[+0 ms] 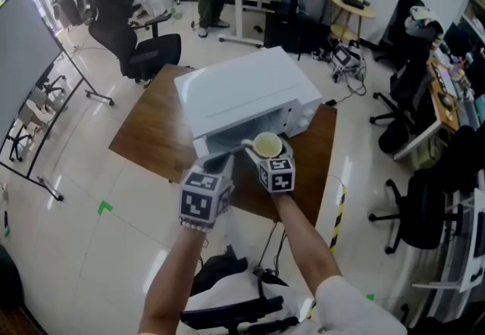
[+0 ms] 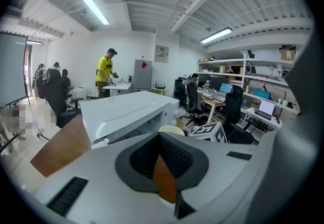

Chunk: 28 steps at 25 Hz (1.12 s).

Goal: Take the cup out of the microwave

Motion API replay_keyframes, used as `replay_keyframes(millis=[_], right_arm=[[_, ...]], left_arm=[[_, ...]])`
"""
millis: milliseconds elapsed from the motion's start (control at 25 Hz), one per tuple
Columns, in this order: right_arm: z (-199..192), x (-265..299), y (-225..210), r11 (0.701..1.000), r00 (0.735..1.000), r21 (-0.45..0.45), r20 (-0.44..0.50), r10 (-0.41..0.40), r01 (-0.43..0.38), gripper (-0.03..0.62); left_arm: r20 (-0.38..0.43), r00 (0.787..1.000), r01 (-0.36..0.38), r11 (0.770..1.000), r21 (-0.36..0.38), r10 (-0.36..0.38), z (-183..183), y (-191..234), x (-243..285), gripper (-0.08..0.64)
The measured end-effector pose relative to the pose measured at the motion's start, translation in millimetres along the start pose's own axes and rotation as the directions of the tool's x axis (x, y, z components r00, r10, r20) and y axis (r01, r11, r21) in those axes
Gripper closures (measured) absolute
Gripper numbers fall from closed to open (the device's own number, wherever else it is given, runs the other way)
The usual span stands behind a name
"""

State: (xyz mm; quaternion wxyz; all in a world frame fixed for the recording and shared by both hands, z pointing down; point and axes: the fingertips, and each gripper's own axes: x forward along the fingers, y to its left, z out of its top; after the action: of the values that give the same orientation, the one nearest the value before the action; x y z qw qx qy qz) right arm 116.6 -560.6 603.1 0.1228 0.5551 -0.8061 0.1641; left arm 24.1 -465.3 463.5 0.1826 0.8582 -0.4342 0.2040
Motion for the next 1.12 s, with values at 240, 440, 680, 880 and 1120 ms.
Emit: replay_keyframes(millis=[240, 440, 680, 880, 1120], right_arm=[[19, -69, 6, 1.000, 0.999, 0.013, 0.046, 0.016, -0.017, 0.091], [29, -124, 13, 0.998, 0.995, 0.024, 0.080, 0.054, -0.056, 0.091], [46, -183, 13, 0.991, 0.986, 0.087, 0.138, 0.090, -0.102, 0.091], [56, -232, 17, 0.979, 0.977, 0.159, 0.190, 0.099, -0.130, 0.091], [58, -284, 27, 0.966, 0.967, 0.212, 0.238, 0.093, -0.145, 0.091]], left_arm=[[0.046, 0.999, -0.023, 1.000, -0.020, 0.024, -8, -29, -37, 0.571], [0.082, 0.995, -0.049, 0.998, -0.047, 0.053, -19, -55, -70, 0.571], [0.090, 0.994, -0.058, 0.996, -0.062, 0.063, -40, -82, -99, 0.571], [0.101, 0.994, -0.036, 0.996, -0.076, 0.044, -54, -96, -122, 0.571], [0.118, 0.993, 0.001, 0.996, -0.085, 0.009, -59, -110, -134, 0.571]])
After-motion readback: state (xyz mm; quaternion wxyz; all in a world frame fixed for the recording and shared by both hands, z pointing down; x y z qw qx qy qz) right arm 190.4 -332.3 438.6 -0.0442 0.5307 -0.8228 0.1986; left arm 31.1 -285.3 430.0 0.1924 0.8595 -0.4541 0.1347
